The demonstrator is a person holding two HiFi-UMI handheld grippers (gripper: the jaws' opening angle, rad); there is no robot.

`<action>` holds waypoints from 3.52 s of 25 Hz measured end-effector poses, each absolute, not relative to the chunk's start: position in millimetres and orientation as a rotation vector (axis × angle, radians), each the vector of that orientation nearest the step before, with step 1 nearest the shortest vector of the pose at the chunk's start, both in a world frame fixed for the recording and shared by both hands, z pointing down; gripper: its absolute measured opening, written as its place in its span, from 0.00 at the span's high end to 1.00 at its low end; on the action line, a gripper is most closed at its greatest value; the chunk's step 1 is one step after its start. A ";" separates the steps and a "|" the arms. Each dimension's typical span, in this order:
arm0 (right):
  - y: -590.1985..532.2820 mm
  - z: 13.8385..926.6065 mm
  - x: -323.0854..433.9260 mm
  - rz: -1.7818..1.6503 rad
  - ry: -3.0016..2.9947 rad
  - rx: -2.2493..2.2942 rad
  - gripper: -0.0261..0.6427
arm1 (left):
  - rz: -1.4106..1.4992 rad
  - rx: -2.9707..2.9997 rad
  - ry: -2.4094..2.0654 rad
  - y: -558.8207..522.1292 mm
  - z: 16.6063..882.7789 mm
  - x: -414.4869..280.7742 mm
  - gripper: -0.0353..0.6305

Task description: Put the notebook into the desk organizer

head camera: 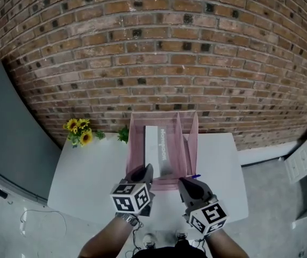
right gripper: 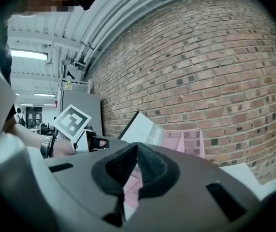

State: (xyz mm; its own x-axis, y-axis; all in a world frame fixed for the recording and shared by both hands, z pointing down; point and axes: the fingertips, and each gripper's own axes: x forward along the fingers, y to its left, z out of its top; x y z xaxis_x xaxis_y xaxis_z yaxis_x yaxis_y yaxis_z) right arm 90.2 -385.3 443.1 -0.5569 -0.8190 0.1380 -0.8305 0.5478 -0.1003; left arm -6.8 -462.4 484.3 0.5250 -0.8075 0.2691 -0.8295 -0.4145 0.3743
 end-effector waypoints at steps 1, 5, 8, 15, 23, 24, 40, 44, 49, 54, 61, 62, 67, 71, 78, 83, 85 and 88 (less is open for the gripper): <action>-386.1 442.9 90.8 0.238 -2.699 1.436 0.95 | 0.098 2.311 -1.361 -463.4 485.6 -6.6 0.93; -387.9 442.3 92.9 0.239 -2.707 1.420 0.95 | 0.187 2.312 -1.428 -466.6 490.6 -7.5 0.82; -389.0 443.6 92.5 0.240 -2.714 1.411 0.95 | 0.256 2.310 -1.440 -467.3 497.9 -6.3 0.72; -390.0 446.5 89.3 0.254 -2.718 1.395 0.96 | 0.466 2.323 -1.469 -465.7 515.5 -5.9 0.60; -392.3 446.9 77.9 0.255 -2.731 1.370 0.96 | 0.553 2.298 -1.400 -455.9 529.2 -11.5 0.50; -392.7 446.9 75.7 0.256 -2.734 1.365 0.96 | 0.553 2.296 -1.394 -454.0 529.6 -12.1 0.50; -393.5 451.5 42.5 0.263 -2.752 1.300 0.96 | 0.416 2.311 -1.347 -411.0 517.9 -34.3 0.47; -391.3 451.4 36.3 0.255 -2.746 1.306 0.95 | 0.358 2.349 -1.324 -403.0 507.5 -37.4 0.47; -385.1 449.2 31.3 0.237 -2.720 1.337 0.95 | 0.263 2.423 -1.285 -392.6 491.1 -40.6 0.47; -372.0 446.4 25.9 0.216 -2.690 1.399 0.96 | 0.187 2.508 -1.238 -377.1 478.0 -47.5 0.47; -345.6 446.6 22.8 0.210 -2.638 1.484 0.96 | 0.182 2.588 -1.207 -353.0 469.7 -57.1 0.65; -341.8 446.0 23.5 0.208 -2.632 1.492 0.96 | 0.179 2.595 -1.209 -349.7 468.7 -57.9 0.70; -321.2 443.3 29.7 0.199 -2.612 1.520 0.96 | 0.159 2.617 -1.212 -329.8 465.6 -57.9 0.94; -303.5 440.0 38.1 0.187 -2.620 1.517 0.96 | 0.132 2.640 -1.184 -309.5 463.2 -47.8 0.94; -255.1 432.4 73.5 0.163 -2.656 1.487 0.96 | 0.102 2.661 -1.177 -253.6 458.0 -10.3 0.94; -208.5 432.1 110.3 0.167 -2.685 1.444 0.96 | 0.075 2.640 -1.227 -204.8 450.1 21.8 0.94; -189.5 431.6 121.9 0.168 -2.702 1.423 0.96 | 0.078 2.636 -1.261 -182.3 446.3 32.2 0.94; -162.6 431.6 133.0 0.177 -2.731 1.384 0.96 | 0.075 2.622 -1.306 -148.5 441.7 42.6 0.94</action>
State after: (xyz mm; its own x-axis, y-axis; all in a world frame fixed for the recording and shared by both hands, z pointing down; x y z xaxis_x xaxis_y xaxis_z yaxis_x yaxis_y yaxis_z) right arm 133.0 -162.6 431.6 -0.5904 -0.7983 0.1187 -0.8070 0.5865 -0.0692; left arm 42.6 -148.5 441.7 0.6060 -0.7832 0.1389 -0.7940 -0.5851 0.1652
